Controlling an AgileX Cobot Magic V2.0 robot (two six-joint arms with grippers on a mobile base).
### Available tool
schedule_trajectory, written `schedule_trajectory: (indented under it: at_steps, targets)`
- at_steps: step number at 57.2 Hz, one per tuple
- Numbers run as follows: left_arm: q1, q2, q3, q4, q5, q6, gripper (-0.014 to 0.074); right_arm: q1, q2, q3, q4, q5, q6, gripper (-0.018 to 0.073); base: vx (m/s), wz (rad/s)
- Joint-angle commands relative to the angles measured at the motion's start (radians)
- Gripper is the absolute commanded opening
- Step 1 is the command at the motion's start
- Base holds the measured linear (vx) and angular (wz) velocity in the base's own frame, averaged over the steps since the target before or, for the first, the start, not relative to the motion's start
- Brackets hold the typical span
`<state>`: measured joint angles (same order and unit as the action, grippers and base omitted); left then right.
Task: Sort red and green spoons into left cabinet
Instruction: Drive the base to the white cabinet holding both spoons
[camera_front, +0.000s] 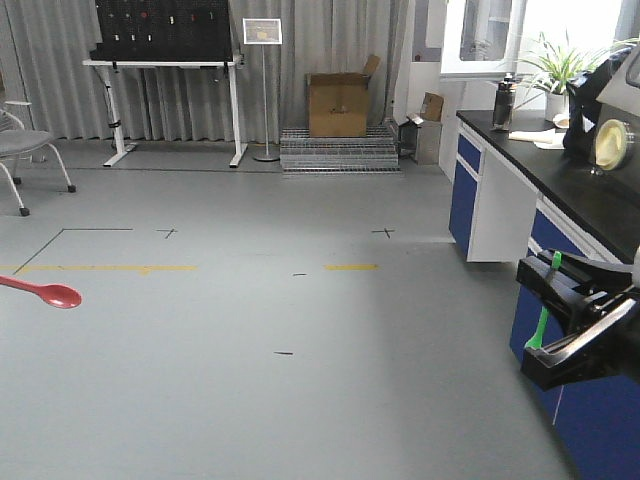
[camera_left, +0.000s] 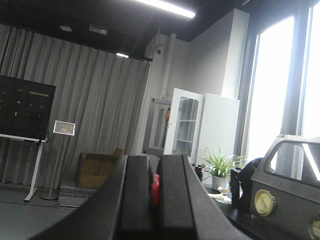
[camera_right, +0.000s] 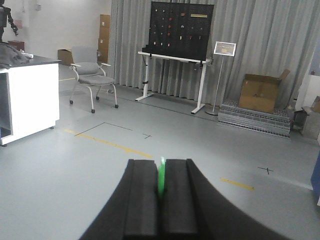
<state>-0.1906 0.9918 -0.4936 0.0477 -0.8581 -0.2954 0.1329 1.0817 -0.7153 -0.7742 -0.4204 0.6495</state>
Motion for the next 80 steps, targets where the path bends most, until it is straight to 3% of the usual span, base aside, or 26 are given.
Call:
schedule_trajectory:
  at_steps: [1, 80]
  targets:
    - [-0.009, -0.014, -0.028, -0.007, -0.069, 0.002, 0.0000, -0.002, -0.018, -0.027, 0.017, -0.060, -0.002, -0.0001, 0.52, 0.00]
    - [-0.009, -0.012, -0.028, -0.007, -0.068, 0.002, 0.0000, -0.002, -0.018, -0.027, 0.017, -0.060, -0.002, -0.0001, 0.55, 0.02]
